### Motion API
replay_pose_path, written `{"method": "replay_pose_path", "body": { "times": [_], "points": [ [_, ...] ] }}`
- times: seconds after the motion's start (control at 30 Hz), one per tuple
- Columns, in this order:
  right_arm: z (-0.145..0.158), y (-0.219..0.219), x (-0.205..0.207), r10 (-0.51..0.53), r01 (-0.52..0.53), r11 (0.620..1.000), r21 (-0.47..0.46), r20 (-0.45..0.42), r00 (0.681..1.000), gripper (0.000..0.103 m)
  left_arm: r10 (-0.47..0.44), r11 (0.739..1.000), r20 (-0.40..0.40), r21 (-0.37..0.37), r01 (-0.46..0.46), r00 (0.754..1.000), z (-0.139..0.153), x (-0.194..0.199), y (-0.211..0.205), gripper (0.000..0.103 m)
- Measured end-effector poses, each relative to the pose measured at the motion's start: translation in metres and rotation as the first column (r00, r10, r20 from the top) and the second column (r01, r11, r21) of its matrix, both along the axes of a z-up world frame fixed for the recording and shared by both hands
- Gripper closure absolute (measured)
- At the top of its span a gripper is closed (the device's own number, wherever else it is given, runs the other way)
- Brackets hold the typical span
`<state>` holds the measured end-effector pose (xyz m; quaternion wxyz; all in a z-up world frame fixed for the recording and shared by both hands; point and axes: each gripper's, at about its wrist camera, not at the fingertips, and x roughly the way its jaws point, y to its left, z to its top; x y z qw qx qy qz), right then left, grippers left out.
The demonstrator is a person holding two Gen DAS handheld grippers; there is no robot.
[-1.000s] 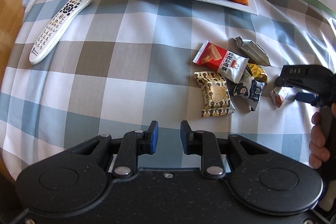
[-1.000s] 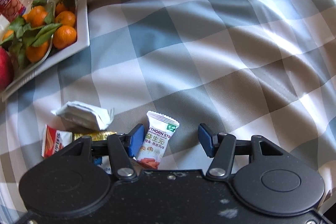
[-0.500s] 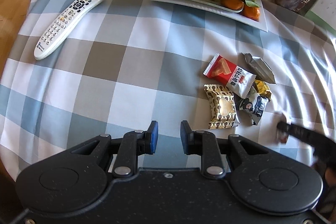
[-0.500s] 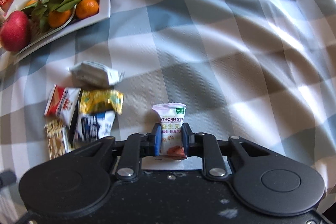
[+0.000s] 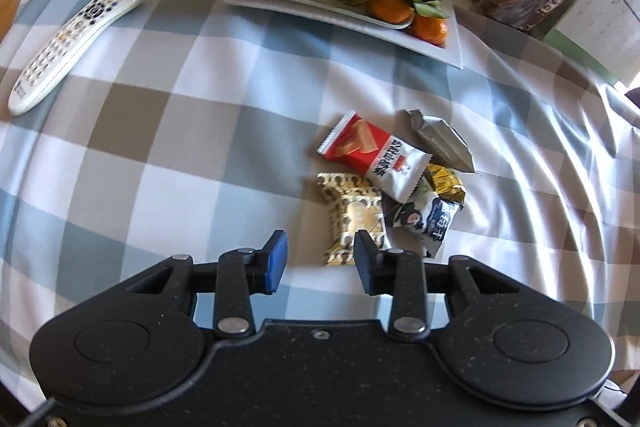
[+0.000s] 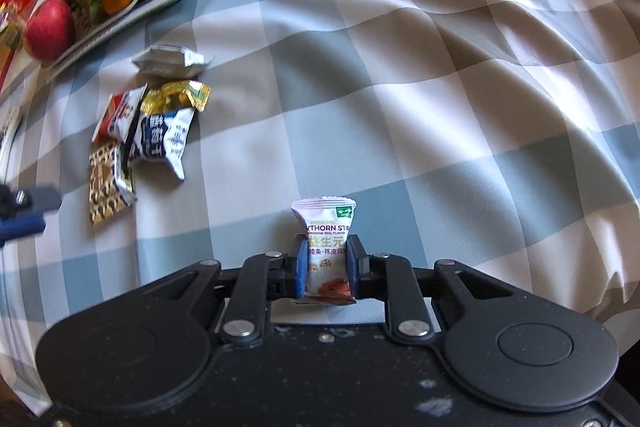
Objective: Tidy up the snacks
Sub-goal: 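Grasp the gold-brown patterned candy with the left tool while the right tool holds the hawthorn bar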
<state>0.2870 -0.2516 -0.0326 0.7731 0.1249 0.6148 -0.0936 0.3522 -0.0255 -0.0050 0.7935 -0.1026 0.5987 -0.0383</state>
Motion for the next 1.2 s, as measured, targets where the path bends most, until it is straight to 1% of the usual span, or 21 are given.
{"method": "replay_pose_path", "body": {
  "times": [0.2, 0.33, 0.47, 0.6, 0.7, 0.8, 0.9, 1.0, 1.1, 1.2],
  "points": [
    [-0.001, 0.015, 0.000, 0.081, -0.081, 0.994, -0.068, -0.002, 0.997, 0.079, -0.020, 1.000, 0.041, 0.003, 0.020, 0.999, -0.007, 0.000, -0.012, 0.057],
    [-0.003, 0.016, 0.004, 0.088, -0.089, 0.994, -0.067, -0.004, 0.996, 0.078, -0.035, 0.999, 0.069, 0.012, 0.034, 0.997, -0.011, 0.001, -0.020, 0.057],
    [-0.004, 0.016, 0.008, 0.088, -0.089, 0.994, -0.063, -0.015, 0.996, 0.077, -0.061, 0.997, 0.078, 0.042, 0.057, 0.995, -0.018, 0.005, -0.030, 0.057],
    [-0.007, 0.016, 0.014, 0.085, -0.086, 0.996, -0.037, -0.025, 0.996, 0.076, -0.081, 0.992, 0.081, 0.098, 0.073, 0.993, -0.026, 0.010, -0.039, 0.055],
    [-0.008, 0.016, 0.014, 0.087, -0.087, 0.996, -0.034, -0.024, 0.996, 0.076, -0.090, 0.990, 0.073, 0.114, 0.081, 0.993, -0.030, 0.012, -0.044, 0.054],
    [-0.008, 0.016, 0.014, 0.081, -0.082, 0.996, -0.029, -0.025, 0.996, 0.074, -0.101, 0.987, 0.045, 0.129, 0.094, 0.994, -0.037, 0.015, -0.048, 0.053],
    [-0.008, 0.016, 0.015, 0.075, -0.075, 0.997, -0.025, -0.023, 0.997, 0.071, -0.087, 0.986, 0.040, 0.143, 0.081, 0.995, -0.039, 0.016, -0.048, 0.049],
    [-0.008, 0.017, 0.015, 0.069, -0.069, 0.997, -0.020, -0.019, 0.997, 0.067, -0.081, 0.988, 0.029, 0.131, 0.077, 0.996, -0.039, 0.020, -0.047, 0.047],
    [-0.007, 0.015, 0.014, 0.057, -0.057, 0.998, -0.011, -0.014, 0.998, 0.066, -0.073, 0.992, 0.014, 0.100, 0.071, 0.997, -0.040, 0.023, -0.043, 0.044],
    [-0.006, 0.013, 0.013, 0.036, -0.036, 0.999, -0.003, -0.011, 0.999, 0.066, -0.070, 0.996, 0.007, 0.059, 0.069, 0.998, -0.040, 0.025, -0.041, 0.036]
  ]
}}
